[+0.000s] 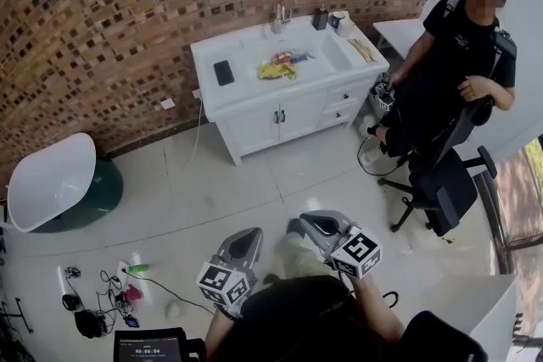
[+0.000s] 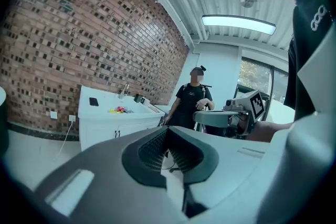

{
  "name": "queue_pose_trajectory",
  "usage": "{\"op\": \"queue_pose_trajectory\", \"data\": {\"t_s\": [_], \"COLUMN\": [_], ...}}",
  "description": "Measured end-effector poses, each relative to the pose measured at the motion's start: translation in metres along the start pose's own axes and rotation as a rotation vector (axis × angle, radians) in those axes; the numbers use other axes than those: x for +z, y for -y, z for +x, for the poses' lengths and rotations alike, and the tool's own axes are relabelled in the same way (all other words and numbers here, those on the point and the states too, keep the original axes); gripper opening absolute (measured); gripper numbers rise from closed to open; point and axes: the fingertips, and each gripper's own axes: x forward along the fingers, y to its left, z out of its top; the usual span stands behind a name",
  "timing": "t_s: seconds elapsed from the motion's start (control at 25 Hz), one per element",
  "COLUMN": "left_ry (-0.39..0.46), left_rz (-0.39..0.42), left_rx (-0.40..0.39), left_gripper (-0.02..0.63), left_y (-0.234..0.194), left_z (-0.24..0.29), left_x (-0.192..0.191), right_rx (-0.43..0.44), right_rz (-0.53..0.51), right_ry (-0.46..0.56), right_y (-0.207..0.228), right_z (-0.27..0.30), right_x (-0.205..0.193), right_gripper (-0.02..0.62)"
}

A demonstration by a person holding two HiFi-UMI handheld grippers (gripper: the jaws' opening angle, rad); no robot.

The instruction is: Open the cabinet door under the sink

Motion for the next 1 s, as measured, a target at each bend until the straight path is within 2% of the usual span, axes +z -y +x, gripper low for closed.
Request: {"op": "queue_pose_trajectory", "data": {"t_s": [0.24, 0.44, 0.6, 0.76, 0.88, 1.0], "left_ry": [0.007, -0.015, -0.052, -0.067, -0.096, -0.120], "left_rz": [0.060, 0.083, 0.121, 0.129, 0.107, 0.067], "left_rx": [-0.005, -0.041, -0.109, -0.143, -0.141, -0.109], "left_gripper": [0.015, 0.015, 0.015, 0.015, 0.015, 0.015], "left_y": [-0.027, -0.034, -0.018, -0.003, -0.004, -0.022], "left_z": [0.066, 0.132, 0.185, 0.220, 0.230, 0.234], "left_x": [0.066, 0.095, 0.100, 0.101, 0.093, 0.083], "right_rx": [-0.003, -0.031, -0.084, -0.156, -0.182, -0.168], "right_rz": [-0.035, -0.041, -0.015, 0.035, 0.083, 0.093], "right_ry": [0.060, 0.083, 0.074, 0.034, -0.001, -0.042], "right_y": [0.080, 0.137, 0.180, 0.224, 0.243, 0.255], "right_z": [0.037, 0.042, 0.021, -0.003, -0.009, 0.004], "right_x": [0.060, 0.081, 0.068, 0.041, 0.025, 0.018], "right_gripper": [-0.009, -0.009, -0.009, -0.009, -0.009, -0.009]}}
